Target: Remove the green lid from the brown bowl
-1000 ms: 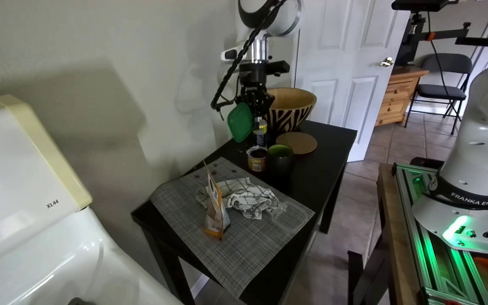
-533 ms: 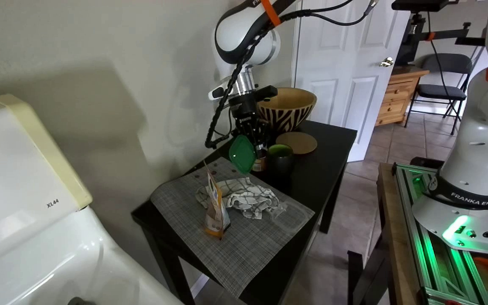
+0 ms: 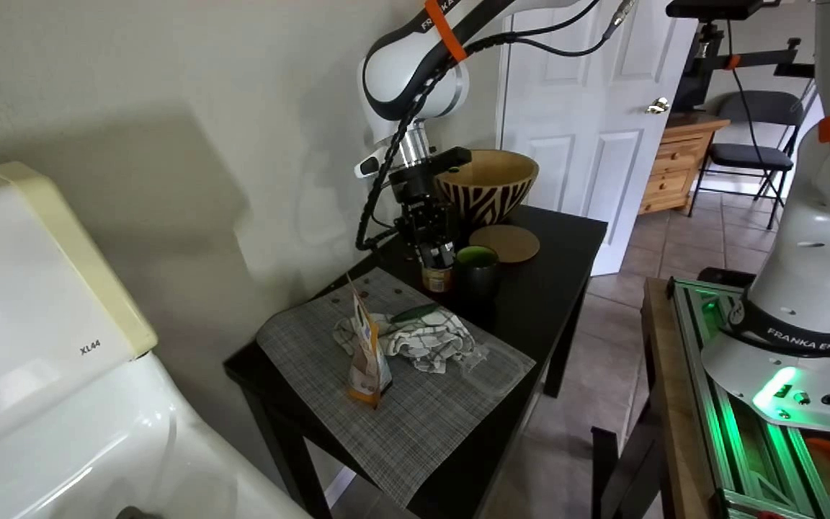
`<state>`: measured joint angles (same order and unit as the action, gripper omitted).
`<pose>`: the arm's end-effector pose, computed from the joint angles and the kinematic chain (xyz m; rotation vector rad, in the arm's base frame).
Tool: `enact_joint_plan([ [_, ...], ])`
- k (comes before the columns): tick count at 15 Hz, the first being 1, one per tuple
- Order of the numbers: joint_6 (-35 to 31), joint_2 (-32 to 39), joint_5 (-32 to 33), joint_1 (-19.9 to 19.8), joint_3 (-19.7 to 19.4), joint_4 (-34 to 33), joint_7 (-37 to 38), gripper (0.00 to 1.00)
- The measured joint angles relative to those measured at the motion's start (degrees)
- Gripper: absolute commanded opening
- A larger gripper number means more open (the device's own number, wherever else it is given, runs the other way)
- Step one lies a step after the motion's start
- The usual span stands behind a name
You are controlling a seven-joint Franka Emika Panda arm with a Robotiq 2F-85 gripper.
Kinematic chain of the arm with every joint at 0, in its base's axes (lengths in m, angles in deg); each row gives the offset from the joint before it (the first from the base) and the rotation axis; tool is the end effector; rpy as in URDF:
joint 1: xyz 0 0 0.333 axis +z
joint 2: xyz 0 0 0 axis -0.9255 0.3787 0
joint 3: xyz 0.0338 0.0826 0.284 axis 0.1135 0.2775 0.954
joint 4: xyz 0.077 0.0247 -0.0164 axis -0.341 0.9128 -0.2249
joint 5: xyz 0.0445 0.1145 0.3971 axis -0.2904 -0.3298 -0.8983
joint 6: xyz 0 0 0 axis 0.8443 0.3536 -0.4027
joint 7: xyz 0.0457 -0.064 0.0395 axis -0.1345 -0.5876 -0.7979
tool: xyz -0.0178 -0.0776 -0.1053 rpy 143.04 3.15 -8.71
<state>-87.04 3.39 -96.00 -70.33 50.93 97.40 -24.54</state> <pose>0.5793 0.0211 0.2340 -2.1895 -1.5734 0.2533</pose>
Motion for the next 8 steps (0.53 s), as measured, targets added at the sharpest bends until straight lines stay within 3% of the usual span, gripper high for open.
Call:
enact_joint_plan([
  [3,0.0,-0.1,1.2,-0.2,0.0,-0.7,2.6,1.00],
  [8,-0.2,-4.0,3.3,0.0,0.3,-0.7,4.0,1.00],
])
